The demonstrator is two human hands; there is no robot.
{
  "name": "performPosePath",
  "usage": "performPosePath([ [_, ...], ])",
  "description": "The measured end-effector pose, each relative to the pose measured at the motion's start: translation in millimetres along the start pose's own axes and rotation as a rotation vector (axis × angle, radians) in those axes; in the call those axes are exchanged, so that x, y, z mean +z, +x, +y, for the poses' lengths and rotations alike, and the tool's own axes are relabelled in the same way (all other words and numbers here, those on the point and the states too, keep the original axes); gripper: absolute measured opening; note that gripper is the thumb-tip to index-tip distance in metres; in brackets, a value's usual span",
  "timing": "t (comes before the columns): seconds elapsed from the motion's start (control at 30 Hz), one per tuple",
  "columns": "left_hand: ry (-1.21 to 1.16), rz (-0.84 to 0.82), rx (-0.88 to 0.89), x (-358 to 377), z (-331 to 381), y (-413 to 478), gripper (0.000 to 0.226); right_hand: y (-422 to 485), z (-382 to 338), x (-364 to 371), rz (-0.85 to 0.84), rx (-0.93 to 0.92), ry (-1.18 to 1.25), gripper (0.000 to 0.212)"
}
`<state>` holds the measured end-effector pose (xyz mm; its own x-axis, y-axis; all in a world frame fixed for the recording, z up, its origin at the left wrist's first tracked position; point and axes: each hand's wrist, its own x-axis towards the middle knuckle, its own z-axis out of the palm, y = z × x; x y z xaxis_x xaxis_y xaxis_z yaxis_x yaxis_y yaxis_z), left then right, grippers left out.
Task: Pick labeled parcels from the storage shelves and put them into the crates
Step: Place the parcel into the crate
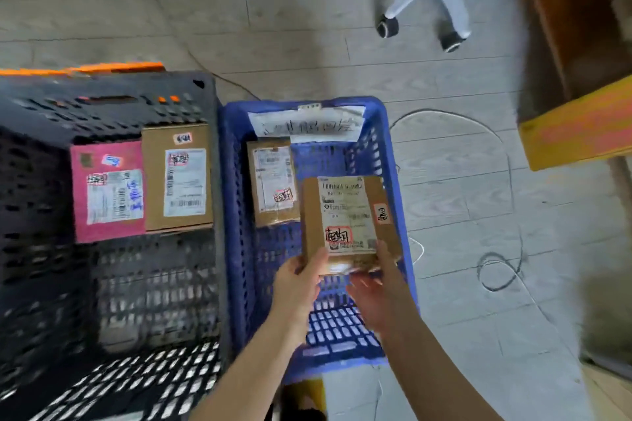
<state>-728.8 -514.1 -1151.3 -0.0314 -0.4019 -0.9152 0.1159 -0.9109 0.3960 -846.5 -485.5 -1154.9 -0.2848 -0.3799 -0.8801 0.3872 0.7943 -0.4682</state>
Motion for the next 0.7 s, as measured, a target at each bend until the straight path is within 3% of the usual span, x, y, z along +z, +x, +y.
performPosePath([
  [0.1,-0.015,-0.025,0.031,8.5,-9.1,50.3,0.018,53.9,15.8,8.0,0.076,0.057,0.249,0.010],
  [0.13,-0.024,-0.029,0.042,11.3,-11.3,63.8,0.016,66.7,16.4,10.8,0.087,0.052,0.284,0.011],
  [0.2,-0.040,-0.027,0.045,16.7,-15.0,85.9,0.015,87.8,14.0,18.5,0.089,0.009,0.352,0.039],
  [0.33,-0.051,0.025,0.014,25.5,-21.8,127.0,0.025,131.8,19.4,27.7,0.124,0.041,0.567,0.015],
  [0.53,-0.050,0.154,-0.040,37.6,-24.3,181.4,0.022,197.3,18.4,46.3,0.101,0.037,0.527,0.017],
  [0.6,0.015,0.128,-0.038,35.8,-24.4,187.8,0.025,211.0,11.8,48.5,0.053,0.032,0.462,0.018],
  [0.7,0.073,0.029,-0.057,31.2,-25.9,176.0,0.045,207.9,-5.0,45.6,0.032,0.067,0.295,0.039],
])
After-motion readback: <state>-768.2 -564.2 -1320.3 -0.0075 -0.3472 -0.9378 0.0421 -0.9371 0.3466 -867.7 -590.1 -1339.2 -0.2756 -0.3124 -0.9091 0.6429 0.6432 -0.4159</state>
